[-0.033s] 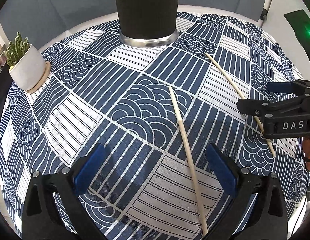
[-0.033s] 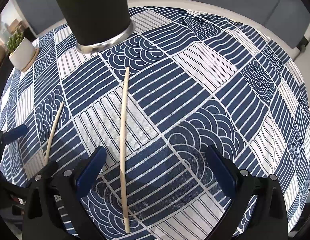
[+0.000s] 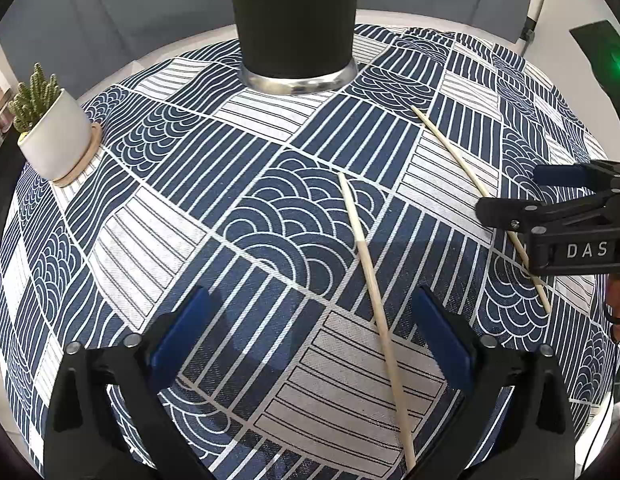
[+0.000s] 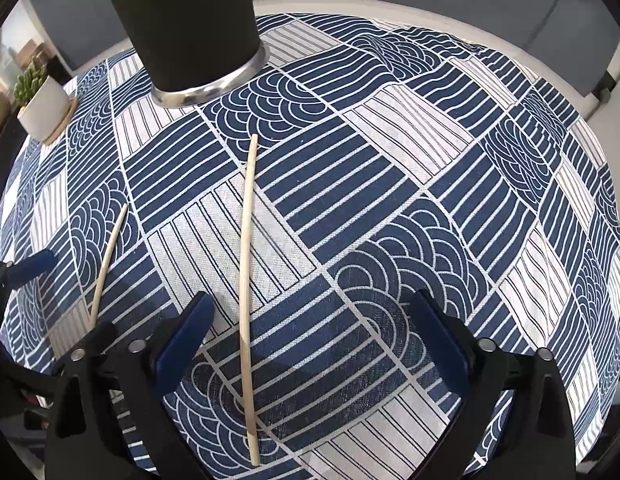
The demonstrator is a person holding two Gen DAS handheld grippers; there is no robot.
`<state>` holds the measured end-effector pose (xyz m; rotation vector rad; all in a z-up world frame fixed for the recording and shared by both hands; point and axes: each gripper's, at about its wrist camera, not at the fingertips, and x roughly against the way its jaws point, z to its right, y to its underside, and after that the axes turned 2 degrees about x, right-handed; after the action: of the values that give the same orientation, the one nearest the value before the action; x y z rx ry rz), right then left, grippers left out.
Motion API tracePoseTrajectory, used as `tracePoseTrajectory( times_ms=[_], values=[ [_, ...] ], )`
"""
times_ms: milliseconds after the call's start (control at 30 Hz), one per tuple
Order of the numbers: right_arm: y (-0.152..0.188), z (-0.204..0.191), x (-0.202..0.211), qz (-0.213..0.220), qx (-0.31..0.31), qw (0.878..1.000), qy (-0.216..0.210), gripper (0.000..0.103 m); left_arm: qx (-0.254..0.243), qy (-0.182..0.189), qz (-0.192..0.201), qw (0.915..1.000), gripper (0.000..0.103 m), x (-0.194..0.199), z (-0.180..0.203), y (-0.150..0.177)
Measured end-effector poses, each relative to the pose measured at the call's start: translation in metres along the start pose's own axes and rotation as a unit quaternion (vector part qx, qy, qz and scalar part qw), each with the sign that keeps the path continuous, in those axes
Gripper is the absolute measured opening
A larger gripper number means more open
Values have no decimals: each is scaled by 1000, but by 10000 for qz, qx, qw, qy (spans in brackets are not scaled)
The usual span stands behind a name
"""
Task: Organize utensils
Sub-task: 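Close the left tool on a stick while the right tool grips the other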
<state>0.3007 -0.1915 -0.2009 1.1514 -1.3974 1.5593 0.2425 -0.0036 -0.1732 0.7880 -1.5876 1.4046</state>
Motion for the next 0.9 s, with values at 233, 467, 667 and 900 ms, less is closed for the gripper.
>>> tracePoseTrajectory(
  times_ms=[233, 467, 667, 900],
  values=[
    [1, 27, 14, -22, -292, 9996, 48, 12, 237, -81, -28, 9997, 37, 9, -22, -2],
    [-1, 45, 14, -142, -426, 9990, 67, 5, 457, -13, -263, 9986, 5, 11, -42, -4],
    [4, 64, 23, -86, -810, 9967, -47, 5, 392, -215, -365, 9983, 5, 15, -49, 0],
    [-7, 77, 45, 267, -931, 9950, -231, 5, 297, -373, -189, 9987, 5, 33, -58, -8]
  ],
)
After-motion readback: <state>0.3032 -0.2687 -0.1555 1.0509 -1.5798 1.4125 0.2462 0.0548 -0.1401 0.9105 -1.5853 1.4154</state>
